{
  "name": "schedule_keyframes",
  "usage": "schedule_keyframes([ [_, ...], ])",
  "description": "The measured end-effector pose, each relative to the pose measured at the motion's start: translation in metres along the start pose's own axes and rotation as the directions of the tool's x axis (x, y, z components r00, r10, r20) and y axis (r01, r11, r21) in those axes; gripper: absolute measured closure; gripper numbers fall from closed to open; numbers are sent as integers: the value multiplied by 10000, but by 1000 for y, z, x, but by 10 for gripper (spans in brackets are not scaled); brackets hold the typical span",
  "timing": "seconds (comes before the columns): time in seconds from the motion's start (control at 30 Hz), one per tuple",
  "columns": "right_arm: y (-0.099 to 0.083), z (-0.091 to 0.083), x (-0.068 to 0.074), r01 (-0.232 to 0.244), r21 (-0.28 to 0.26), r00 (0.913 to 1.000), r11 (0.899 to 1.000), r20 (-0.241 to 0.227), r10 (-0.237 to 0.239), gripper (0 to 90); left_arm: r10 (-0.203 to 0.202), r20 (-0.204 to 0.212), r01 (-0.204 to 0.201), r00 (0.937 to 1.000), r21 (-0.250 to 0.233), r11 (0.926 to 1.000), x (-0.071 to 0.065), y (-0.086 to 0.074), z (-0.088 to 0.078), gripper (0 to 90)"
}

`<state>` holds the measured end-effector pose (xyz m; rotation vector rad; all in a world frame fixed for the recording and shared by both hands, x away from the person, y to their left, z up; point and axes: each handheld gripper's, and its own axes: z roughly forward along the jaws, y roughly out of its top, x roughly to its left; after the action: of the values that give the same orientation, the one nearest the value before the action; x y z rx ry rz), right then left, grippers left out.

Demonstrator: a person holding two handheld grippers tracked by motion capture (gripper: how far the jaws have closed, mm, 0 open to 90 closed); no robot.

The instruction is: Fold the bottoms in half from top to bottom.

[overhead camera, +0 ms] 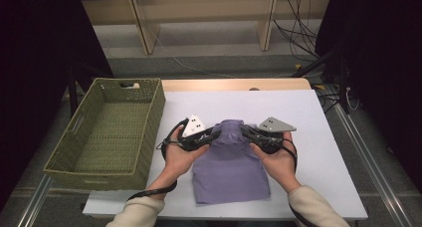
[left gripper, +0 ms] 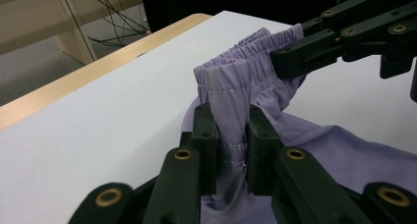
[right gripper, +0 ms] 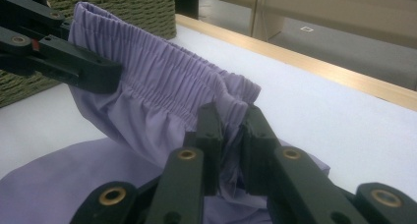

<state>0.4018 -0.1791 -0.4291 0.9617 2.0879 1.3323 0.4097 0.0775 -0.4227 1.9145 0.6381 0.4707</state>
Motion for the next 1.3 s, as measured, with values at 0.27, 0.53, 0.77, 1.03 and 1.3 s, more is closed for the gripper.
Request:
schedule_keyframes([
  [0.27, -1, -1, 0, 16, 24, 10000, 10000, 29, -16, 811, 63, 24, -63, 10000, -3, 10000, -2, -1, 2, 774],
  [0.53, -2, -3, 1, 63, 13, 10000, 10000, -5, -63, 811, 111, 32, -111, 9999, 5, 9999, -3, -1, 0, 774],
  [0.77, -2, -2, 5, 188, 65, 9998, 9998, -81, -188, 811, 58, 10, -58, 10000, 42, 10000, -5, -3, -2, 774],
  [1.03, -4, -7, 7, 209, 49, 9997, 9998, -108, -208, 810, 95, 92, -95, 9999, 84, 9999, -8, -4, -4, 774],
  [1.3, -5, -12, 9, 270, 62, 9995, 9996, -183, -269, 810, 130, 188, -130, 9997, 15, 9999, -10, -6, -7, 773],
])
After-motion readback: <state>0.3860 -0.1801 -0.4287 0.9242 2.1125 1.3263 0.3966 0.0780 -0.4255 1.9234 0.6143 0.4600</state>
